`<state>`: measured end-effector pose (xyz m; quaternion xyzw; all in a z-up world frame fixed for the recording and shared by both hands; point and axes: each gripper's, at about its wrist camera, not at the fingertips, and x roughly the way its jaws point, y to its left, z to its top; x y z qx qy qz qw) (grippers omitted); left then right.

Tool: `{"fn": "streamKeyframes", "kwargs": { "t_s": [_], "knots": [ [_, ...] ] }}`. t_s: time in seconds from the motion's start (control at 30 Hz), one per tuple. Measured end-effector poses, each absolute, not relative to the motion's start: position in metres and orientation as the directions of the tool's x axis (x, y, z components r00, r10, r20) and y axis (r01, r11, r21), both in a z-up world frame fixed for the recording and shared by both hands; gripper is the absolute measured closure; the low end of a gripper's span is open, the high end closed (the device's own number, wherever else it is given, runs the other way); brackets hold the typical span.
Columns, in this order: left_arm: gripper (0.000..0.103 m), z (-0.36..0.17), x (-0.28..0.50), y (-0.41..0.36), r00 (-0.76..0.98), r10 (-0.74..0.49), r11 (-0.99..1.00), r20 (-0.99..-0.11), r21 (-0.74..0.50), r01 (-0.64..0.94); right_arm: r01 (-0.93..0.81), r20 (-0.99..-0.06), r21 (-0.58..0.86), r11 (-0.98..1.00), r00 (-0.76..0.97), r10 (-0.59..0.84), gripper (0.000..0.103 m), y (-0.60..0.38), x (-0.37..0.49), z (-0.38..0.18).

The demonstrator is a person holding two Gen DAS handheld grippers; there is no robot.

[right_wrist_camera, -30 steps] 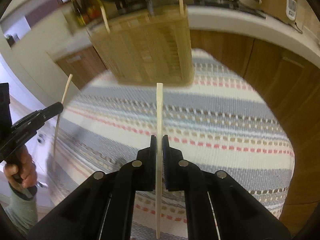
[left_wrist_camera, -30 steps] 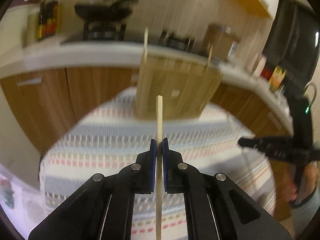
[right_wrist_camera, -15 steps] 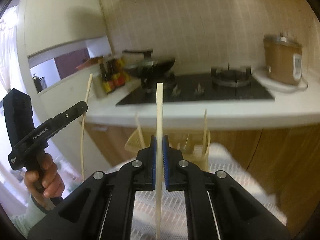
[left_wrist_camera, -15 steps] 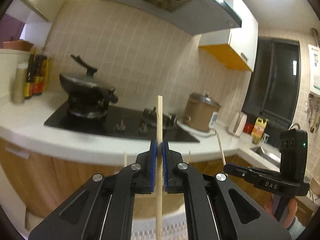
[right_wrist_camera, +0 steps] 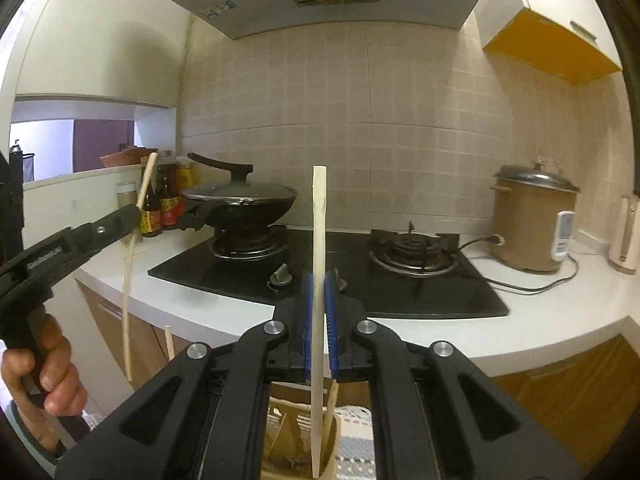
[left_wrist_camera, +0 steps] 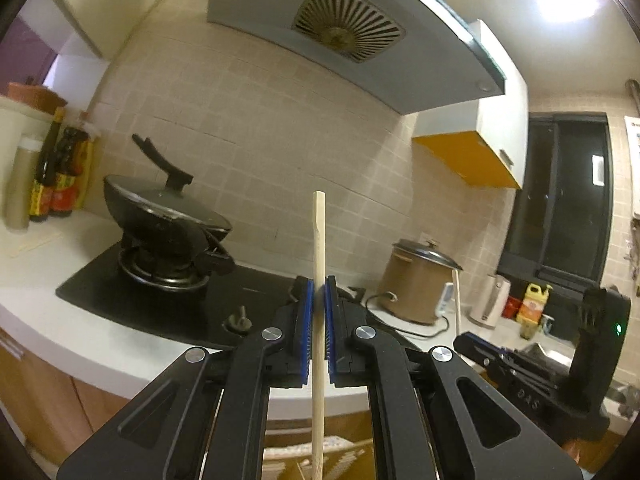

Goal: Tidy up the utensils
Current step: 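Carry the chopsticks above the basket with both grippers and lower them in, then open both grippers to release the chopsticks into the basket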

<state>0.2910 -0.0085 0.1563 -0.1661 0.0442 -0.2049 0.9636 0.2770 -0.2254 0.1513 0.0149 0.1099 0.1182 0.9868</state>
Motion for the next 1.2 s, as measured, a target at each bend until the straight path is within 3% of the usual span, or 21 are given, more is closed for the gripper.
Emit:
{"fn": "streamKeyframes", "kwargs": {
  "t_s": [0.2, 0.47, 0.8, 1.03, 1.1, 1.2],
  "knots": [
    [0.099, 0.136, 0.306, -0.006, 0.944, -0.329, 0.887, -0.023, -0.351, 0.301, -0.225, -0.146, 0.047, 0.973, 0.962, 0.230, 0.098, -0.222, 0.282, 0.134],
    [0.099, 0.109, 0.314, -0.004, 0.963, -0.263, 0.900, -0.054, -0.373, 0.225, -0.256, -0.168, 0.060, 0.965, 0.950, 0.263, 0.098, -0.219, 0.288, 0.116],
    [0.099, 0.100, 0.300, -0.005, 0.938, -0.333, 0.895, -0.096, -0.345, 0.283, -0.263, -0.212, 0.020, 0.965, 0.942, 0.261, 0.098, -0.216, 0.272, 0.105],
    [0.089, 0.114, 0.267, 0.004, 0.924, -0.366, 0.895, -0.116, -0.316, 0.315, -0.271, -0.294, 0.039, 0.962, 0.917, 0.270, 0.096, -0.223, 0.245, 0.108],
    [0.082, 0.119, 0.257, 0.009, 0.920, -0.373, 0.891, -0.117, -0.323, 0.320, -0.277, -0.323, 0.054, 0.959, 0.904, 0.279, 0.089, -0.227, 0.234, 0.110],
    [0.078, 0.130, 0.236, 0.019, 0.917, -0.379, 0.886, -0.124, -0.335, 0.321, -0.282, -0.364, 0.083, 0.956, 0.884, 0.293, 0.088, -0.235, 0.212, 0.115]
  ]
}}
